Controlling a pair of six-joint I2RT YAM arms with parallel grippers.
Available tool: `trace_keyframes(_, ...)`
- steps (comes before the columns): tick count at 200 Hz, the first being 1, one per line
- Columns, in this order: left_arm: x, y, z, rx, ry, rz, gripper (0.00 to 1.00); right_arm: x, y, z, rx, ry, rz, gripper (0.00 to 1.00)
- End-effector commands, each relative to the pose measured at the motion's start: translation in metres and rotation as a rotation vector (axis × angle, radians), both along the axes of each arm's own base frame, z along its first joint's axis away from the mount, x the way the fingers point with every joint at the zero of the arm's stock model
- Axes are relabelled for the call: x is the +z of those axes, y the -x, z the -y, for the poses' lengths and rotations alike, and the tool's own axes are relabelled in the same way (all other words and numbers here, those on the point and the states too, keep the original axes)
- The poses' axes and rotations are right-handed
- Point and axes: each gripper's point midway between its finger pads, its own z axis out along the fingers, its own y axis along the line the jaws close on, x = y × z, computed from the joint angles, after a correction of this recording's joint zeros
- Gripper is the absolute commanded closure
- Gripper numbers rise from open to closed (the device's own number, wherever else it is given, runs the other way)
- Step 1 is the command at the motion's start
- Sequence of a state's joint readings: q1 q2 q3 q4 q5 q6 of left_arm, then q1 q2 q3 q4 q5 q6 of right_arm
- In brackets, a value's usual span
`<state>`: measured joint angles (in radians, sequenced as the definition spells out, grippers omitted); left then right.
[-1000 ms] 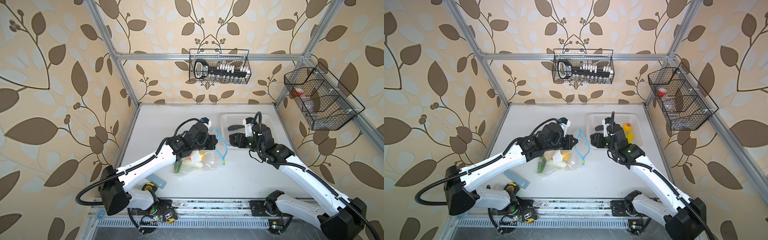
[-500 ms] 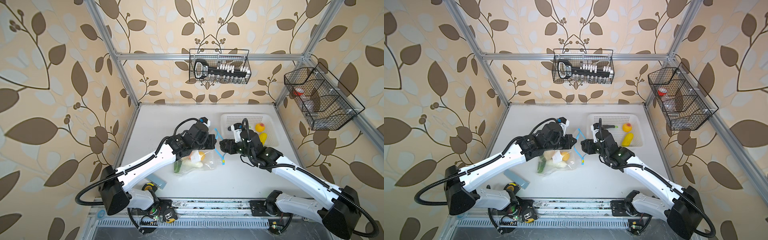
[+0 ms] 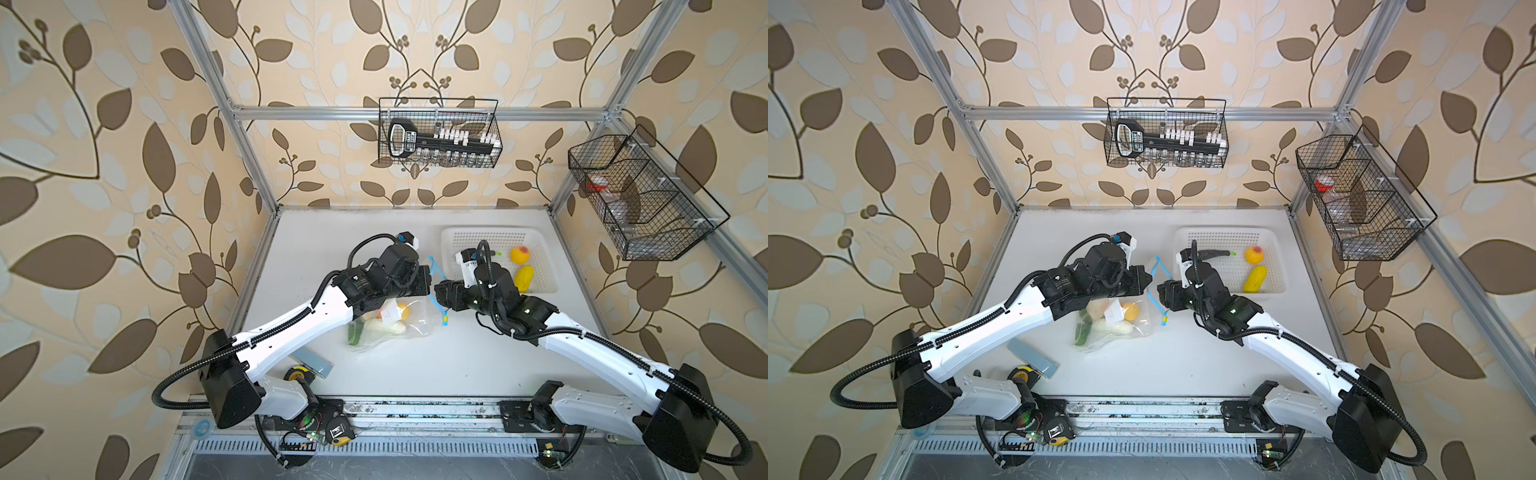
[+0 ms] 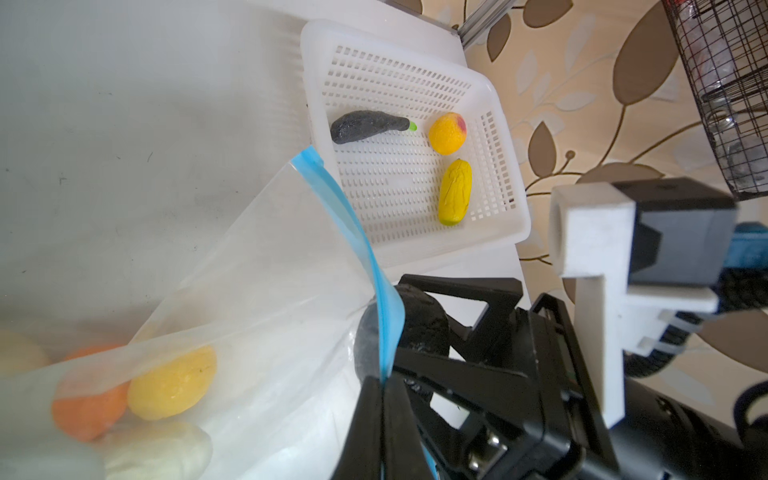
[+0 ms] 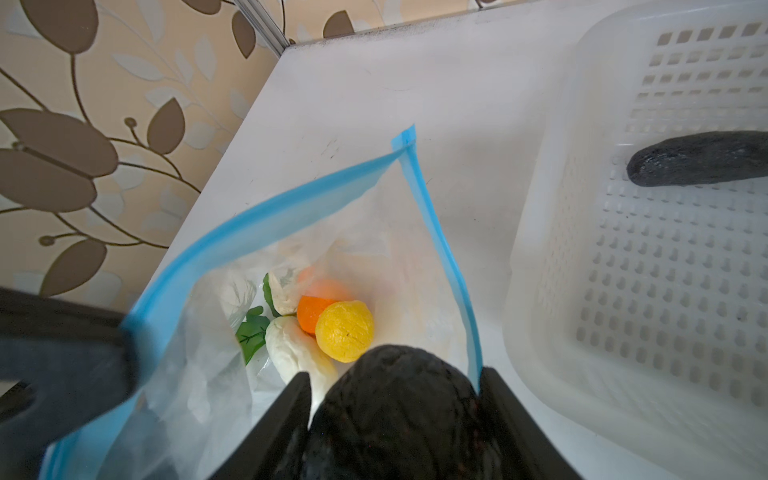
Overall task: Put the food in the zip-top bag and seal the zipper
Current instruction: 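Lift the avocado with the right gripper and carry it over the bag opening, then lower the avocado into the bag and open the right gripper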
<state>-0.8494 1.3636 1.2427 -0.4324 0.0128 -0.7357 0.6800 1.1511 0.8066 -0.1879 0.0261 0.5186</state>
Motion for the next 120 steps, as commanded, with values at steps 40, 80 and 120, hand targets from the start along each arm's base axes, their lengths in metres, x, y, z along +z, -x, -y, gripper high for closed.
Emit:
trace_keyframes(40,0.018,-0.012,-0.018,0.101,-0.008,0.048,1.0,-0.014,0.008,-0.013,0.055,0.013,-0.018,0.53)
trace_keyframes(80,0.018,-0.011,-0.03,0.147,-0.015,0.063,1.0,-0.018,0.013,-0.019,0.071,0.021,-0.028,0.53)
trace_keyframes(120,0.019,-0.008,-0.037,0.175,-0.004,0.061,1.0,-0.031,0.014,-0.016,0.047,0.06,-0.066,0.53)
